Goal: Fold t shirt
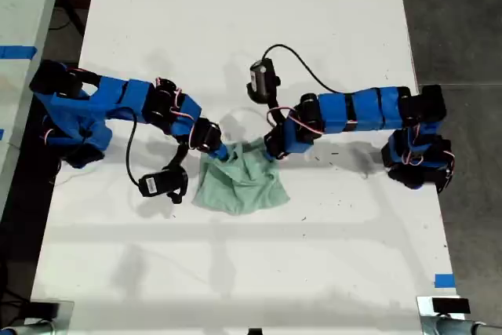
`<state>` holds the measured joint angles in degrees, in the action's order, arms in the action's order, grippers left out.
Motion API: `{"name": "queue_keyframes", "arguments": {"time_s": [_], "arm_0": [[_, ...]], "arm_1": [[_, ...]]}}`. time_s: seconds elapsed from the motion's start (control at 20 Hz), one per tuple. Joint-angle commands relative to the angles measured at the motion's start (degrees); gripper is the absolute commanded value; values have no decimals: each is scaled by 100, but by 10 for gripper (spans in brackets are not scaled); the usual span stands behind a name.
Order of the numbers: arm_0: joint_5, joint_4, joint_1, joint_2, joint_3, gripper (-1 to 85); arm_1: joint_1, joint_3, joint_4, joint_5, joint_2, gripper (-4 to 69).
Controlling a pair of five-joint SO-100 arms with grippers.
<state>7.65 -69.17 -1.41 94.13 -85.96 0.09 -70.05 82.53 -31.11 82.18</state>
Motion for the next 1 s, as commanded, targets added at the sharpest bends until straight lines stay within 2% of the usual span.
{"name": "queue_keyframes", "arguments": {"time_s": [0.0,0.25,0.35,0.4,0.45,0.5,0.65,0.7,0.8,0.95], "arm_0": [[-360,97,-149,378,-501,-2],[-659,580,-431,-290,-1081,-2],[-686,747,-536,-1195,-896,-2],[-659,826,-624,-1608,-721,45],[-554,853,-738,-1907,-492,156],[-510,853,-809,-2013,-360,220],[-404,756,-800,-1573,-369,239],[-325,677,-756,-1301,-369,237],[-229,352,-677,-642,-290,225],[-457,-870,-527,9,308,200]], "arm_1": [[193,-589,-18,176,325,-8],[9,-1890,-1125,369,-97,-8],[-167,-1934,-1327,501,-448,-8],[-229,-1934,-1380,606,-536,-5],[-290,-1934,-1415,677,-563,49],[-334,-1934,-1415,694,-536,109],[-422,-1477,-993,615,-439,312],[-439,-1187,-721,615,-431,345],[-510,-571,-149,633,-396,365],[-527,281,782,668,-246,356]]}}
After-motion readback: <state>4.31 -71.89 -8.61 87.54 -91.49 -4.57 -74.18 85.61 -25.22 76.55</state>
